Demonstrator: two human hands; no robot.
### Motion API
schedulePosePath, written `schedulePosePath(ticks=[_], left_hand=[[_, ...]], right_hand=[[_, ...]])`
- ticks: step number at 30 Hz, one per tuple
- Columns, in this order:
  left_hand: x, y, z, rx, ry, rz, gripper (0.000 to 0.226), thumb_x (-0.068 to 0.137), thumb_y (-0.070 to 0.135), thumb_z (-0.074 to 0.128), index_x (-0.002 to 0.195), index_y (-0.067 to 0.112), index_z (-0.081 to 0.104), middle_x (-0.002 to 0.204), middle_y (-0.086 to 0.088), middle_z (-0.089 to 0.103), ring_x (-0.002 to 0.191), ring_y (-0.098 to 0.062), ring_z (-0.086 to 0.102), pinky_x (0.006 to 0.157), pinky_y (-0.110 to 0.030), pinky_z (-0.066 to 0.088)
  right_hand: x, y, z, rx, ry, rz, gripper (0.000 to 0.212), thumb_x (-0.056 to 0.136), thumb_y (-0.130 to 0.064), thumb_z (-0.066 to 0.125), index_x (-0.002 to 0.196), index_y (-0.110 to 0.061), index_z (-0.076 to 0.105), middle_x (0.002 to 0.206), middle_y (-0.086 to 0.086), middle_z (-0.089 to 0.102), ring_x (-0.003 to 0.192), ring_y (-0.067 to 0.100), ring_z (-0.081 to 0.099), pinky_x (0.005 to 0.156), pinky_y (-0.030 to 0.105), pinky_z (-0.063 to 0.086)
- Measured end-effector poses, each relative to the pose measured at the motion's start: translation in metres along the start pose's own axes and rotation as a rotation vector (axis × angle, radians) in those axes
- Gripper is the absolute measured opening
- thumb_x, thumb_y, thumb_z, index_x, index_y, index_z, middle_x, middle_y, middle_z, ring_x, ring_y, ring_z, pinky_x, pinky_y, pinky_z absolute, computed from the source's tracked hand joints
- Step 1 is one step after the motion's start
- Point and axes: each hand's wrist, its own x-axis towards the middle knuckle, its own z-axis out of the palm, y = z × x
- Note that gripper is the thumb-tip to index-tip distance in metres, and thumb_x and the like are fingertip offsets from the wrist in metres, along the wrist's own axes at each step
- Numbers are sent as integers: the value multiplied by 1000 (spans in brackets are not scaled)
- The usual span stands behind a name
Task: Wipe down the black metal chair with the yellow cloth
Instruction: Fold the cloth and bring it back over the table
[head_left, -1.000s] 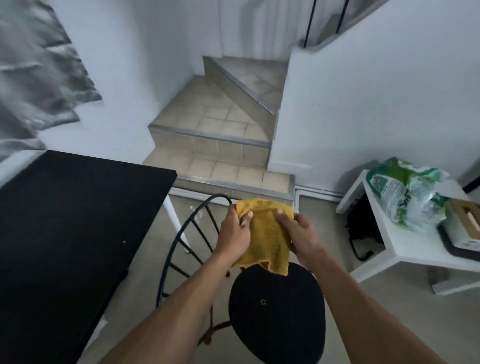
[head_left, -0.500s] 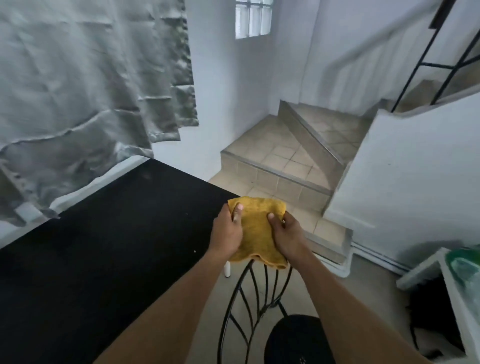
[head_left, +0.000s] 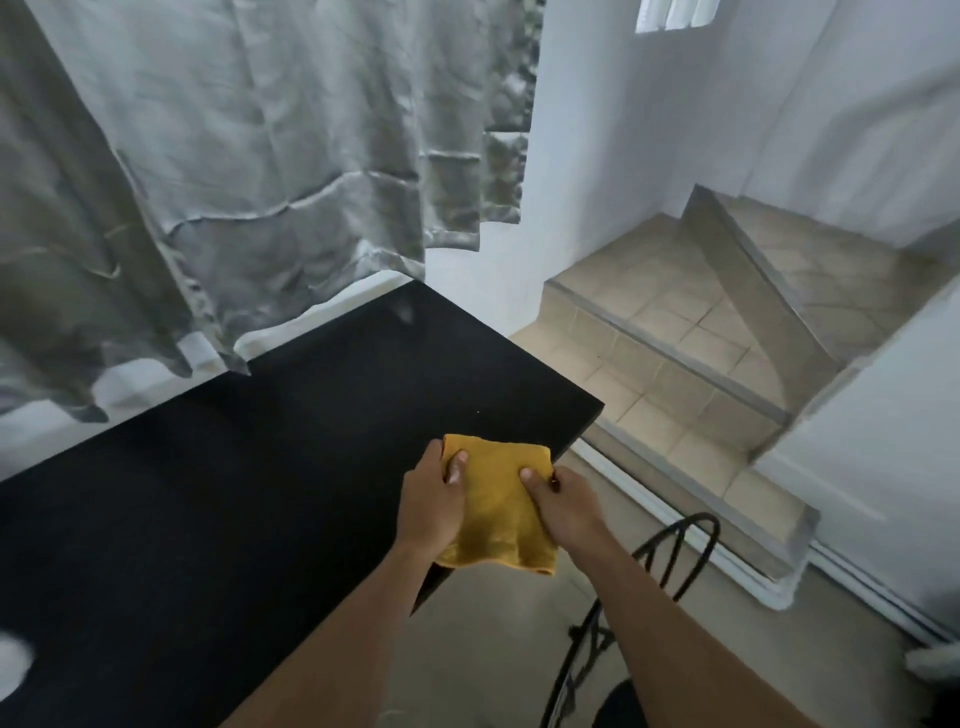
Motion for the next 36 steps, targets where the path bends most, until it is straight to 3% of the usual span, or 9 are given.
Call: schedulePosePath(ticks=[3,11,15,18,21,24,29,32,36], left_hand=[[11,-29,-4,20,13,-50,13,100,38,43,98,27,50,88,5,59,77,-9,61,67,-25,47],[37,-79,-13,79,9,-197,9,99,37,44,100,31,50,87,6,60,77,-9,61,73,-33,53],[55,-93,-22,103,10,-211,22,98,37,46,118,29,51,93,11,58,85,-6,59,79,-31,49],[67,-104,-25,109,-30,-249,43,97,35,50,139,31,38,114,7,56,110,-17,58,91,-37,46],[71,-122,-23,215,-96,-306,78,91,33,61,151,32,11,147,-3,36,133,-24,41,105,-44,40],[58,-144,-20,551,-176,-118,92,89,42,61,152,32,-6,160,-7,4,147,-29,10,114,-49,24],[34,-180,-4,838,-451,22,81,95,59,30,145,32,-28,152,-2,-39,143,-27,-29,116,-49,-11],[35,-187,-2,879,-511,10,79,86,65,9,142,29,-34,146,-3,-47,137,-27,-38,112,-50,-21],[39,-192,-3,881,-565,15,79,88,66,8,141,28,-37,143,-3,-51,134,-26,-43,110,-51,-23]], right_hand=[[6,5,24,-3,-155,65,44,93,-43,57,127,-16,49,115,-2,55,101,15,55,86,30,48],[35,5,70,-108,-188,100,45,93,-25,61,135,-16,49,125,0,55,108,14,53,94,32,48],[55,-4,85,-71,-197,63,47,93,-19,60,138,-20,47,132,2,54,118,17,53,100,37,48],[68,-4,96,-27,-221,116,59,92,-16,61,145,-24,36,139,2,50,122,18,51,98,37,49],[68,3,107,-54,-322,132,73,91,-17,62,151,-24,21,149,1,38,135,22,40,106,37,41],[55,15,121,-337,-353,-113,55,94,-20,57,144,-23,33,147,0,33,140,23,32,104,32,38],[39,48,141,-709,-434,-212,69,97,-30,52,153,-27,12,161,-5,-12,149,19,-7,117,39,21],[39,54,139,-791,-419,-270,71,98,-31,50,153,-29,6,161,-6,-15,148,17,-12,117,37,22],[40,55,133,-814,-448,-276,68,99,-29,46,153,-32,5,160,-9,-17,148,14,-13,117,38,22]])
